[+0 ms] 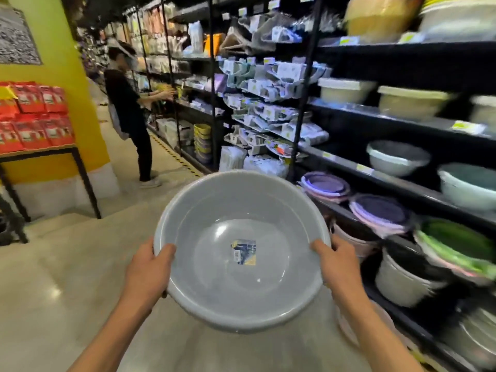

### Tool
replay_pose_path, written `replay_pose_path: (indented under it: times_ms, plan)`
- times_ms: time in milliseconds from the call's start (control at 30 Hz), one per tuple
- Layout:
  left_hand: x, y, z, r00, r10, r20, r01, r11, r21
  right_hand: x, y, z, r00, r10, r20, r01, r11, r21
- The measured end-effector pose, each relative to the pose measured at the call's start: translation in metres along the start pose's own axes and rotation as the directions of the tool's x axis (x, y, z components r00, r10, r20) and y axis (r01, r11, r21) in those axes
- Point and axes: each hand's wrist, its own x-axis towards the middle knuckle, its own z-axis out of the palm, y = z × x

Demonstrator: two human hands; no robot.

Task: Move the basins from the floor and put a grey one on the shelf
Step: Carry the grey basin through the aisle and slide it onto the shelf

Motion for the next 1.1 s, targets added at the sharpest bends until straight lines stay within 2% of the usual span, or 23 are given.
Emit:
replay_pose_path:
  times_ms: [200,333,467,700,800,1000,1100]
  plan:
    - [0.06,0.026,0.103,0.953,0.089,0.289,-0.091,0.996,-0.008,0.024,0.015,-0.056,0.957,0.068,-0.284,-0.067,0.998,0.013]
    - [0.083,0.055,0.166,0.873,0.212,0.438,-0.219,0.975,-0.036,0.021,0.018,-0.084,0.879,0.137,-0.456,-0.133,0.99,0.041]
    - [0.09,0.076,0.224,0.785,0.28,0.553,-0.275,0.957,-0.095,0.017,0.018,-0.109,0.787,0.179,-0.591,-0.175,0.982,0.064]
    - [0.073,0.094,0.321,0.63,0.313,0.711,-0.258,0.948,-0.189,0.02,0.043,-0.164,0.637,0.218,-0.739,-0.235,0.968,0.083]
    - [0.061,0.099,0.367,0.571,0.304,0.763,-0.26,0.948,-0.184,0.029,0.057,-0.19,0.594,0.23,-0.771,-0.251,0.963,0.095]
    - [0.028,0.111,0.456,0.532,0.29,0.795,-0.258,0.95,-0.175,0.065,0.098,-0.254,0.55,0.258,-0.794,-0.263,0.956,0.129]
    - [0.013,0.119,0.497,0.534,0.264,0.803,-0.26,0.955,-0.141,0.089,0.119,-0.287,0.559,0.271,-0.784,-0.29,0.949,0.121]
